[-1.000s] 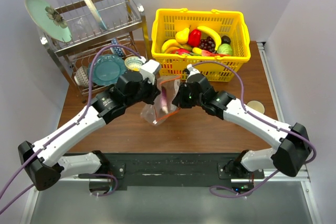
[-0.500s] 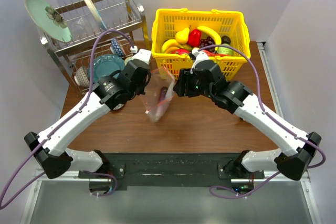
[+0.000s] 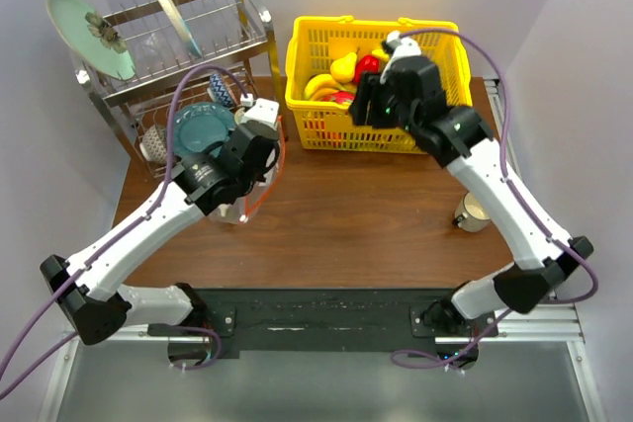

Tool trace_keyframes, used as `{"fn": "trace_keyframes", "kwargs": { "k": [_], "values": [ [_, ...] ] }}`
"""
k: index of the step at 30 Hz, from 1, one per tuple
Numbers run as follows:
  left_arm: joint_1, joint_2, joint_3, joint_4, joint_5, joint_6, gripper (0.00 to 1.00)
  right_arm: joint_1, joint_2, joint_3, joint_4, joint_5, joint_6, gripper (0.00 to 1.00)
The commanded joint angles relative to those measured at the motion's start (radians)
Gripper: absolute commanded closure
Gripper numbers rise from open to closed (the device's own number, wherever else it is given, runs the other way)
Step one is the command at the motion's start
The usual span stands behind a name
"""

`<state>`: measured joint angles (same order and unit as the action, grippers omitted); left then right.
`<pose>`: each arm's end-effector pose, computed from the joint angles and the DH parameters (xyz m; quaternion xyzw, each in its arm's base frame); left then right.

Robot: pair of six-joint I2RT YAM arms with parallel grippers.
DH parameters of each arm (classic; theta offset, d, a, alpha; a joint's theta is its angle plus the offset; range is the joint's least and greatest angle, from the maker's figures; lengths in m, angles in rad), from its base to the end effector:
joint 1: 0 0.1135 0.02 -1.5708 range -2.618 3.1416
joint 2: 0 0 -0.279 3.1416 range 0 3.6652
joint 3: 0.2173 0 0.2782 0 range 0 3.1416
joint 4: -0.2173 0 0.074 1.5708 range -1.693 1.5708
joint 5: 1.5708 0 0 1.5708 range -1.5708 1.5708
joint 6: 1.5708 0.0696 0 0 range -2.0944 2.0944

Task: Place the food in the zip-top bag and seal the zipper
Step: Place the fake vegetable in the zipper food storage bag, then pick up the fake fruit from the bin.

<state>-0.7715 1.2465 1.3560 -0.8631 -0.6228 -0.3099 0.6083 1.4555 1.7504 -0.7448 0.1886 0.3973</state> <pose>0.2360 -0.1729 0.3779 0.0813 0.8782 0.0464 0.4690 0.3017 0.1942 0.4651 -0.0390 0.8438 0.1851 0.5021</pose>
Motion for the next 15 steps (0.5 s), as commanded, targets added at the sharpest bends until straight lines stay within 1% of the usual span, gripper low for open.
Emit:
{"fn": "trace_keyframes", "kwargs": {
  "k": [1,2,4,5,8,9,10,11,12,13,14,15],
  "values": [
    [0.003,-0.002,-0.08,0.165,0.116,0.029,1.0,-0.102,0.109,0.138,-0.03,-0.005,-0.08,0.39],
    [0.005,0.001,-0.101,0.176,0.156,0.029,1.0,-0.138,0.127,0.158,-0.027,-0.005,-0.087,0.37],
    [0.005,0.005,-0.124,0.223,0.198,0.028,1.0,-0.18,0.198,0.217,-0.031,-0.012,-0.106,0.36],
    [0.005,0.004,-0.15,0.242,0.231,0.032,1.0,-0.229,0.222,0.239,-0.037,-0.029,-0.106,0.36],
    [0.005,0.002,-0.187,0.305,0.267,0.044,1.0,-0.304,0.356,0.365,-0.102,-0.081,-0.101,0.39],
    [0.005,-0.001,-0.196,0.335,0.27,0.051,1.0,-0.312,0.39,0.435,-0.123,-0.057,-0.116,0.39],
    [0.005,-0.004,-0.205,0.349,0.273,0.057,1.0,-0.318,0.422,0.466,-0.158,-0.04,-0.126,0.38],
    [0.005,-0.004,-0.222,0.363,0.281,0.077,1.0,-0.329,0.49,0.492,-0.174,-0.019,-0.133,0.37],
    [0.003,-0.009,-0.231,0.389,0.287,0.084,1.0,-0.332,0.523,0.545,-0.191,0.015,-0.152,0.31],
    [0.005,-0.012,-0.241,0.401,0.29,0.091,1.0,-0.335,0.557,0.564,-0.221,0.041,-0.156,0.26],
    [0.003,-0.013,-0.26,0.414,0.301,0.106,1.0,-0.341,0.604,0.578,-0.232,0.058,-0.163,0.18],
    [0.005,-0.024,-0.271,0.436,0.308,0.114,1.0,-0.346,0.629,0.598,-0.243,0.102,-0.17,0.16]
  ]
}}
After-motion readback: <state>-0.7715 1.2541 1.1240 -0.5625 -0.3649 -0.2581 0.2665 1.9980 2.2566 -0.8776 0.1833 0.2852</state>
